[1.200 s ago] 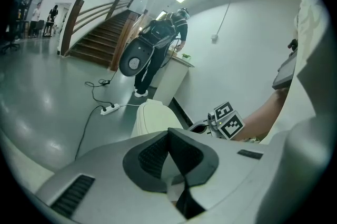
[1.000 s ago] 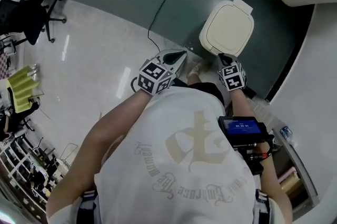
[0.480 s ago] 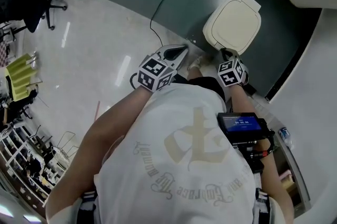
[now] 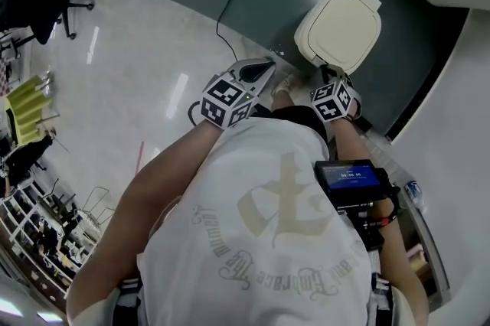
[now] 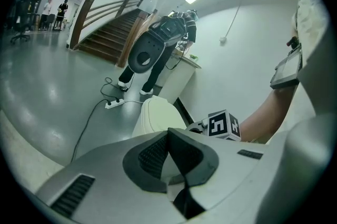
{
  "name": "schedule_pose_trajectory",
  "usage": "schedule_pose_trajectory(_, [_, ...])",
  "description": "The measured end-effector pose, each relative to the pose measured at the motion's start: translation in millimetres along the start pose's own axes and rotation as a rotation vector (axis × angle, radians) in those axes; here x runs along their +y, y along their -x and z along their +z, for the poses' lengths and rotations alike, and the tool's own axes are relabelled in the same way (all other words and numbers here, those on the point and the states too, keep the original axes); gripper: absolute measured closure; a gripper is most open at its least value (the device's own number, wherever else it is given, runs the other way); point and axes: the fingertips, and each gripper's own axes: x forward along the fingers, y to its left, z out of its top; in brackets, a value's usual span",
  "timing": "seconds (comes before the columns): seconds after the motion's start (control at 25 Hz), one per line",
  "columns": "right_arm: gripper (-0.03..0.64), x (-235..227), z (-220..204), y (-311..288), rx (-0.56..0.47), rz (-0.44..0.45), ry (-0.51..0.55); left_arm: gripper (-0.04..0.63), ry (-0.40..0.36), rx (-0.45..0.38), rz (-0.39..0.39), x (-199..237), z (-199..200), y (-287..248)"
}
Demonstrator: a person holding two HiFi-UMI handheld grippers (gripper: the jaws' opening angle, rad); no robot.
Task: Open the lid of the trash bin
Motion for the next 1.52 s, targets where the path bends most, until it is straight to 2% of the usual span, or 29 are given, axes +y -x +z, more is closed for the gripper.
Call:
schedule_pose_trajectory(0.32, [0.609, 1.1, -9.1, 3.9, 0.009, -0.020, 0.042, 0.583, 0.004, 0.000, 0.005, -8.0, -7.2, 2.3])
schedule_pose_trajectory(0.64, [0.609, 2.2, -22.2, 0.6, 0.042, -0.095, 0.239, 0.583, 0.002, 0.003, 0.006, -15.4, -16.7, -5.2])
schedule_pose_trajectory(1.12, [0.611, -1.7, -17.3, 1.9, 0.019, -0.047, 0.143, 0.583, -0.012, -0.001, -0.004, -16.9, -6.6, -4.8])
schedule_pose_trajectory(1.52, [0.612, -11.0, -13.6, 1.8, -0.021, 0.021, -0.024, 0.583, -0.047, 0.003, -0.024, -19.3, 0.9, -12.9])
